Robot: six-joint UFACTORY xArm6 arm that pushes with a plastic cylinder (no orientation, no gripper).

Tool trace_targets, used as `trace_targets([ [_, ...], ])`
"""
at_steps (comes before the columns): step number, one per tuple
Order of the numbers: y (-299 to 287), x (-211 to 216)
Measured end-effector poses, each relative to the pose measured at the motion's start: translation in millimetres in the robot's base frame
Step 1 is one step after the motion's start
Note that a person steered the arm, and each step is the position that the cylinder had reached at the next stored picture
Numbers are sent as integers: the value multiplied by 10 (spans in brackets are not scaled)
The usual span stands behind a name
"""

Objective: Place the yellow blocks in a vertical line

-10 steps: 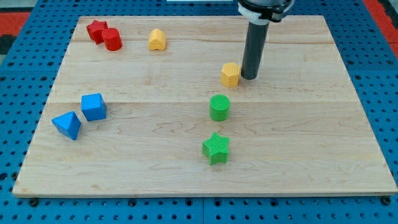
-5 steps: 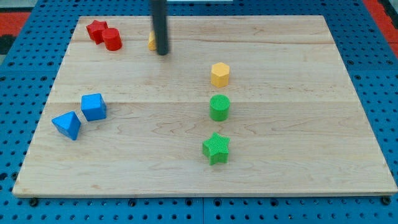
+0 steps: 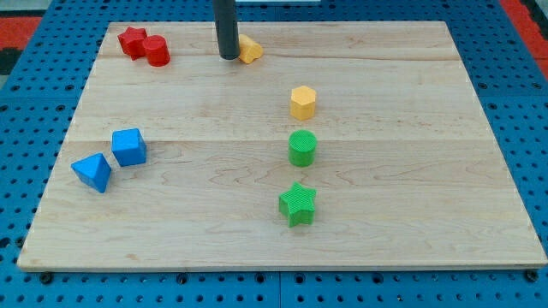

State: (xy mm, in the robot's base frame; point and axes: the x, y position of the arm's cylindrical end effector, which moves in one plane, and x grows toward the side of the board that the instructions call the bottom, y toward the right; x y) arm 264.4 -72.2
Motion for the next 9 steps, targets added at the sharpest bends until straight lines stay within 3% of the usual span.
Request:
trace_targets([
  [2,-112,-196],
  [5,225,-369],
  [9,941,336],
])
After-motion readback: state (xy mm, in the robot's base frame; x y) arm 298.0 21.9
